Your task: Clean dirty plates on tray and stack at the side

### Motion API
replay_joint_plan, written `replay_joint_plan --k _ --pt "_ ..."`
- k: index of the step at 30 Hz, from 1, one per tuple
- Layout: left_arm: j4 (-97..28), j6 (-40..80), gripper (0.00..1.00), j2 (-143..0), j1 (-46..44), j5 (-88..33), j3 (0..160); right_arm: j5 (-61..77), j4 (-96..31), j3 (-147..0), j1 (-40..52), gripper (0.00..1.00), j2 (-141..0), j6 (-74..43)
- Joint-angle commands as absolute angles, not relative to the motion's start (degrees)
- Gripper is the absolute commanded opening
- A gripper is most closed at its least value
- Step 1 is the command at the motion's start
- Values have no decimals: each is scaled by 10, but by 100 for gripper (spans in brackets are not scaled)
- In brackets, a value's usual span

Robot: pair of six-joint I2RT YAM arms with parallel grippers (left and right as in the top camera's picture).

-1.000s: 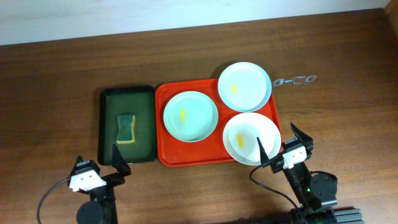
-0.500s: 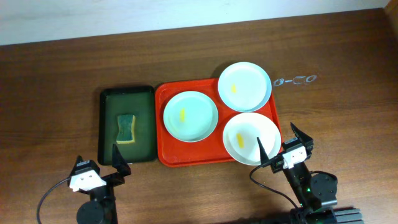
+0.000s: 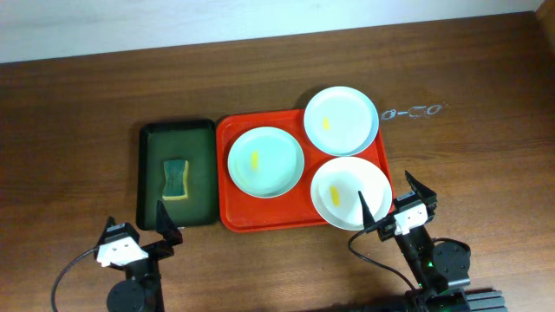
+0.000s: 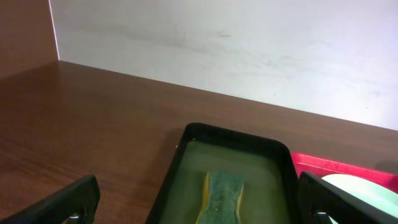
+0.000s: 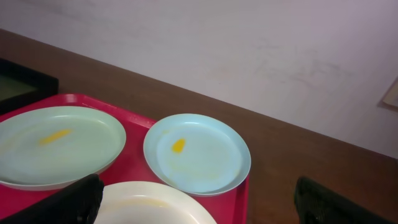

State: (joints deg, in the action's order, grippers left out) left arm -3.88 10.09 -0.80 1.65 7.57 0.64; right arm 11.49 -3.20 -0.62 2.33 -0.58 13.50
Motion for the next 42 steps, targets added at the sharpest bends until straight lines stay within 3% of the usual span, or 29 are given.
replay_joint_plan --k 1,13,17,20,24,28,34,36,40,41,42 --pt "-40 92 99 -4 14 84 6 118 -35 -3 18 98 -4 133" --pt "-38 94 99 -4 14 70 6 142 -32 -3 18 98 -4 126" --pt "-42 94 99 -4 14 -30 18 164 -2 -3 18 98 -4 116" --pt "-154 94 99 -11 14 -63 111 168 -11 -44 18 98 -4 25" --pt "-299 93 99 -88 14 -62 289 170 -105 -168 18 99 -28 -1" --pt "-424 93 99 -250 14 -63 488 172 -252 -370 18 98 -166 -1" --pt "-727 67 99 -602 14 -64 808 176 -590 -767 18 98 -545 -1" --pt "-761 68 99 -681 14 -67 855 187 -599 -834 18 98 -643 -13" --pt "-760 67 99 -803 14 -91 863 350 -611 -860 18 98 -792 -83" --pt "-759 67 97 -823 14 -91 863 369 -611 -860 18 98 -818 -82" --pt "-759 67 87 -844 14 -90 862 379 -615 -859 19 94 -842 -82"
